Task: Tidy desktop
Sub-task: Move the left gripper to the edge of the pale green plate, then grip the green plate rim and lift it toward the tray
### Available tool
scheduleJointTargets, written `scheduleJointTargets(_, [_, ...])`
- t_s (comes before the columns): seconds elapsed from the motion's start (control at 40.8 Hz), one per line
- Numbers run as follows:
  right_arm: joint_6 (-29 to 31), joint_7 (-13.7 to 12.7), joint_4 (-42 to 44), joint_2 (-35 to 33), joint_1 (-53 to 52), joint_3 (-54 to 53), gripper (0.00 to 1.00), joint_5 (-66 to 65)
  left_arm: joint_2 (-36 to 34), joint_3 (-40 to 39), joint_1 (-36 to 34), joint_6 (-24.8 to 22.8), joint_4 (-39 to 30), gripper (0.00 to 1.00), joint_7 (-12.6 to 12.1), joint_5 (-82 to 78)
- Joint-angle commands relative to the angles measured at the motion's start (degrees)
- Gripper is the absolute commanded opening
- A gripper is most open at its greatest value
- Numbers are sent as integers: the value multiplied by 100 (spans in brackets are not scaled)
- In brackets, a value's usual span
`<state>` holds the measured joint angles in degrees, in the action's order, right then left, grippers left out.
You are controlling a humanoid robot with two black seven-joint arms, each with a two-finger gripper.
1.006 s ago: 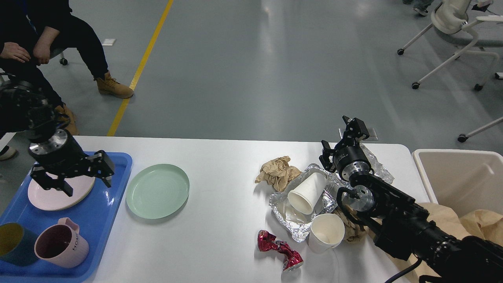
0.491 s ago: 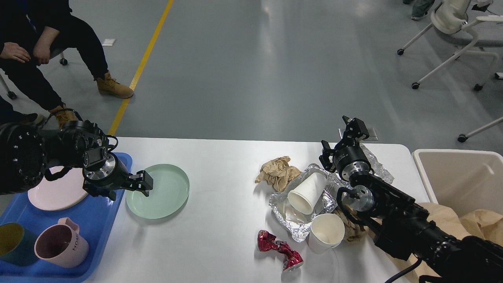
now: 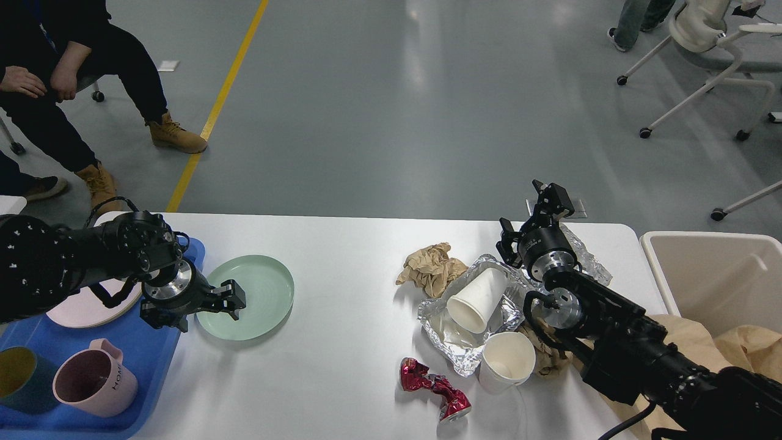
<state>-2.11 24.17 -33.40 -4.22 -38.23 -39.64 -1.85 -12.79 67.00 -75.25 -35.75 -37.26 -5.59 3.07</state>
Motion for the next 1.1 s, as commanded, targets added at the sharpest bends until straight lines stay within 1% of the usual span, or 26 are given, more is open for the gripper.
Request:
scheduleJointTargets(0.0, [0, 0, 0, 0, 0, 0, 100, 0, -4, -47, 63, 7, 17, 91, 5, 36])
scheduleJointTargets(0.221, [0, 0, 0, 0, 0, 0, 100, 0, -4, -196, 300, 77, 140, 91, -3, 71])
scheduleJointTargets(0.392, [-9, 0, 0, 0, 0, 0, 100, 0, -13, -311, 502, 95, 403, 90, -3, 71])
scheduleJointTargets(0.54, [0, 0, 0, 0, 0, 0, 100, 0, -13, -311, 687, 112, 614, 88, -3, 150])
scheduleJointTargets(0.711, [0, 0, 0, 0, 0, 0, 100, 0, -4, -319, 819, 358, 720, 86, -3, 150])
scheduleJointTargets(0.785, [0, 0, 0, 0, 0, 0, 100, 0, -4, -424, 889, 464, 729, 81, -3, 159])
scheduleJointTargets(0.907, [0, 0, 0, 0, 0, 0, 100, 0, -13, -618, 959, 464, 729, 74, -3, 159])
scheduleJointTargets(1.079, [0, 0, 0, 0, 0, 0, 100, 0, -4, -636, 951, 385, 720, 61, -38, 159])
